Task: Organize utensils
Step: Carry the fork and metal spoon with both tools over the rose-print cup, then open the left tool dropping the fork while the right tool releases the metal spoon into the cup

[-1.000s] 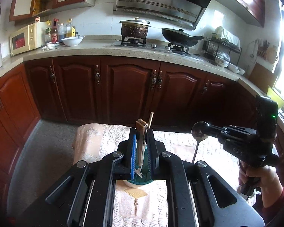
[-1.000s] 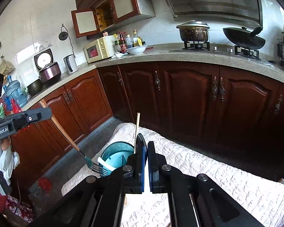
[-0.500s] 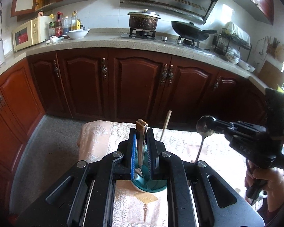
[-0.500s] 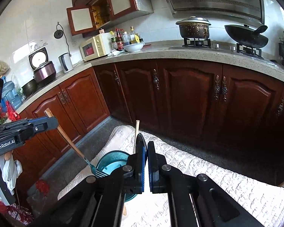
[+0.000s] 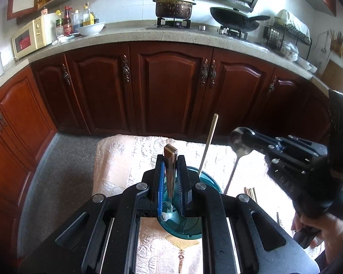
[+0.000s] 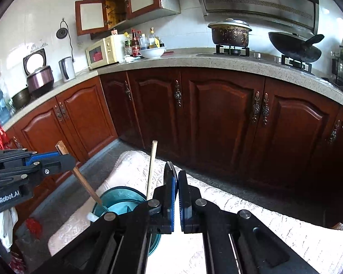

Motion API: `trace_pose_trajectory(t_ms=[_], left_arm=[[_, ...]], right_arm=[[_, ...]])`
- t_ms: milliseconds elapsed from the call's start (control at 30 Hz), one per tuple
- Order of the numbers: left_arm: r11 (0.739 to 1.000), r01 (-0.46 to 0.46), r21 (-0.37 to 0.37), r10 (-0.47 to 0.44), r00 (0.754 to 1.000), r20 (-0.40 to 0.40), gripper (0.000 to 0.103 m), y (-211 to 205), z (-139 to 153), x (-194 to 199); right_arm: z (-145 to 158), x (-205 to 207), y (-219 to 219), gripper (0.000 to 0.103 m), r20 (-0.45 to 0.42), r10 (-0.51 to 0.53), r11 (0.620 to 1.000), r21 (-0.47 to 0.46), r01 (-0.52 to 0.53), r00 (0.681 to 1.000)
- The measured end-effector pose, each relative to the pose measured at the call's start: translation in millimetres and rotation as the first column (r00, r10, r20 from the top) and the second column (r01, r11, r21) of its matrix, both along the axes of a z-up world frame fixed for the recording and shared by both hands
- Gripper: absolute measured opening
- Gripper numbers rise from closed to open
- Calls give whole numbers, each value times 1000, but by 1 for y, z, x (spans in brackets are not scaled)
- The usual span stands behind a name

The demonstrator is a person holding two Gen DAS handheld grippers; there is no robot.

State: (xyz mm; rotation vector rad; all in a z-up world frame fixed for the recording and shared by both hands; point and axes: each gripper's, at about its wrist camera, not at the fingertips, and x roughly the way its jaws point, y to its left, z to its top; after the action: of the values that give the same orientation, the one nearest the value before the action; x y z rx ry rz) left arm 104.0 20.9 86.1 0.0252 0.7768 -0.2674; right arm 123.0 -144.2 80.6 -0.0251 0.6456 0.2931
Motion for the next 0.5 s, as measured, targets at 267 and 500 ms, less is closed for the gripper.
trace_pose_trajectory(t_ms=[267,500], left_arm=[[1000,-11,-9,10,998,-62,9,-7,-32,10],[998,-48,-43,45,996,-78,9,0,-32,11]], right_arm=[[-35,2,19,2,-60,45,998,-40,-48,997],[-56,7,9,3,-156,81,996,46,-75,984]])
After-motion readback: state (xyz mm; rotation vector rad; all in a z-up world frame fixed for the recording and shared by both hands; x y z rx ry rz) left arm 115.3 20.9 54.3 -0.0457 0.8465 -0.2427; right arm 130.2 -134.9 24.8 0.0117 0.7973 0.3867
